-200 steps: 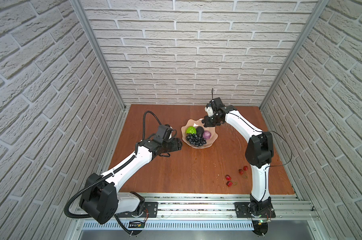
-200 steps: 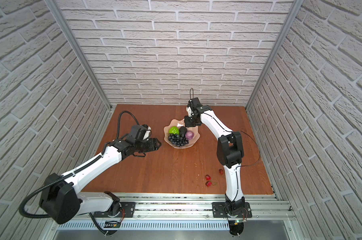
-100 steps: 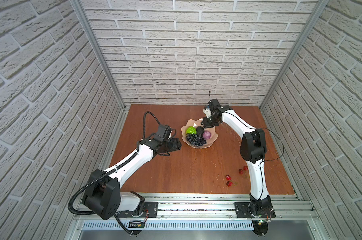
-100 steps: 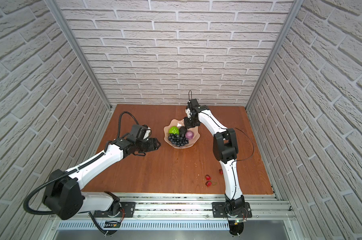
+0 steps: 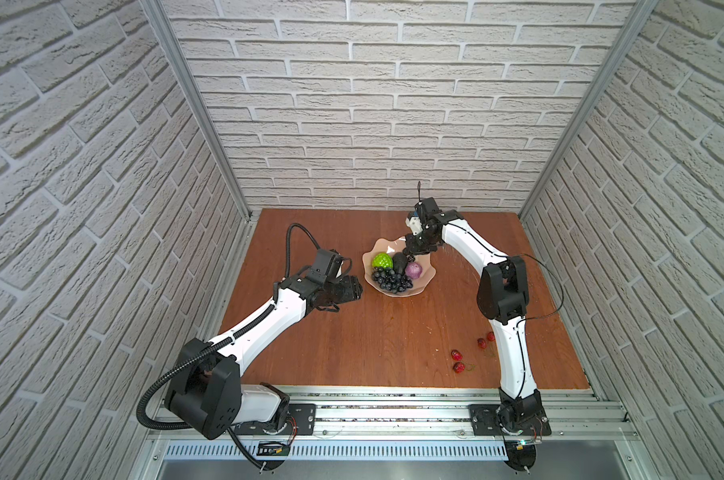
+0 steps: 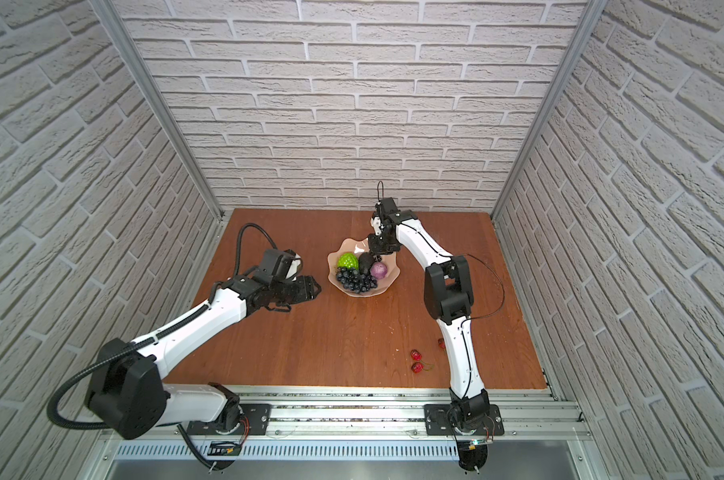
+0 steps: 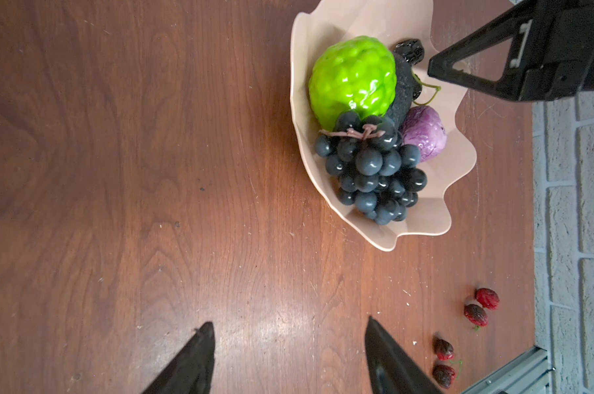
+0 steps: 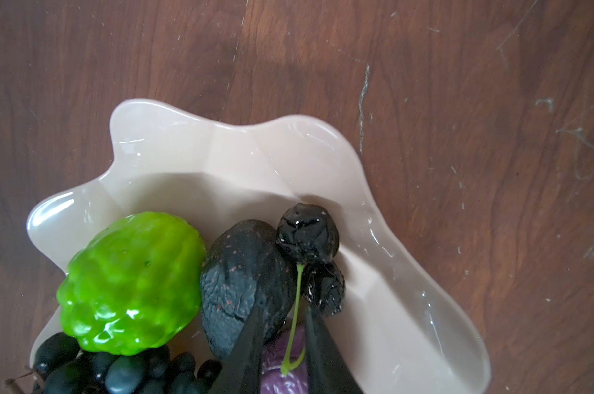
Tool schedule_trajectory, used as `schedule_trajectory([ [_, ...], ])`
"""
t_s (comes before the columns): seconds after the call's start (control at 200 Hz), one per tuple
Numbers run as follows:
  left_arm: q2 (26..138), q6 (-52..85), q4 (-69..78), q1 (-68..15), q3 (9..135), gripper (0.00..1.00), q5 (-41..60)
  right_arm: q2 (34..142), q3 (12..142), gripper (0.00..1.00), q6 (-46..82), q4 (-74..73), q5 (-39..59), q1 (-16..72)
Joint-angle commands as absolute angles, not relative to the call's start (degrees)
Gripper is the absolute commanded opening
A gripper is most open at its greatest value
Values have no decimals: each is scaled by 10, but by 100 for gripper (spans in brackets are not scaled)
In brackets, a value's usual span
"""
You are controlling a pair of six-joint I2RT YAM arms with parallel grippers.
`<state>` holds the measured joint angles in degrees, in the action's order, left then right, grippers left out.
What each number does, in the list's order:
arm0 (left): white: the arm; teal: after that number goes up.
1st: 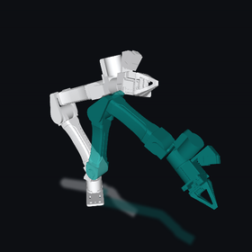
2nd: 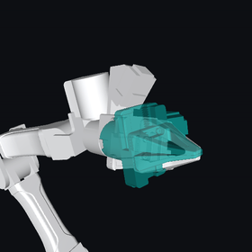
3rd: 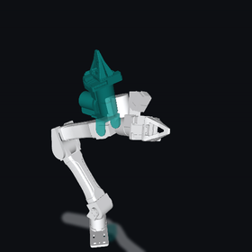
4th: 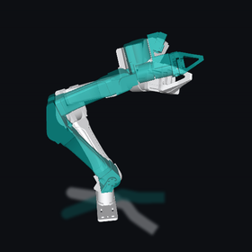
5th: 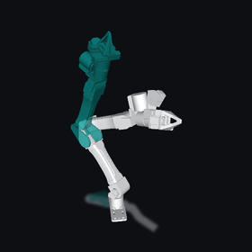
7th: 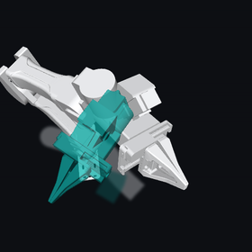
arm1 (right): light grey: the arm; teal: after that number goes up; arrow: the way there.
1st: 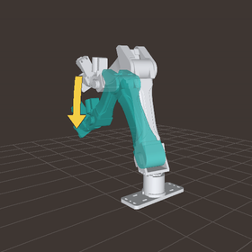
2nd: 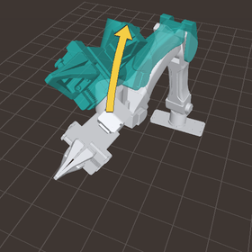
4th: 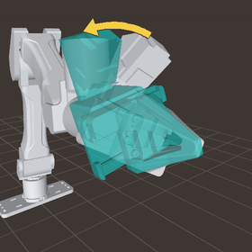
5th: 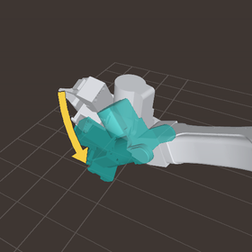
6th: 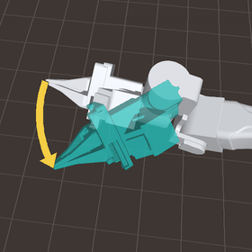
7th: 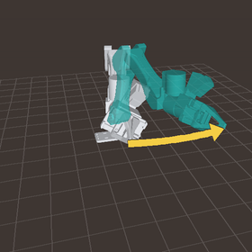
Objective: Place and organize the fake fruits in the fruit bowl
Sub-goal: 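Carry the dark cherries with the right gripper into the bowl and release, then move the right gripper back to the red cherry pairs near the table edge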
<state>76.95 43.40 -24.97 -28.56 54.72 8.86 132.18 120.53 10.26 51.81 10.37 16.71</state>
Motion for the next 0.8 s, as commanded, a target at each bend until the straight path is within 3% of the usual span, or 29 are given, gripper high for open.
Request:
schedule_trajectory([
  [0.0, 751, 438, -250, -281, 548, 70, 84, 1277, 1222, 33, 94, 532, 99, 165],
  [0.345, 736, 451, -265, -293, 550, 74, 81, 1103, 1111, 47, 88, 517, 75, 177],
  [0.56, 755, 451, -275, -329, 564, 74, 81, 921, 883, 49, 122, 433, 51, 189],
  [0.795, 776, 440, -262, -379, 564, 74, 73, 742, 671, 50, 172, 455, 3, 215],
])
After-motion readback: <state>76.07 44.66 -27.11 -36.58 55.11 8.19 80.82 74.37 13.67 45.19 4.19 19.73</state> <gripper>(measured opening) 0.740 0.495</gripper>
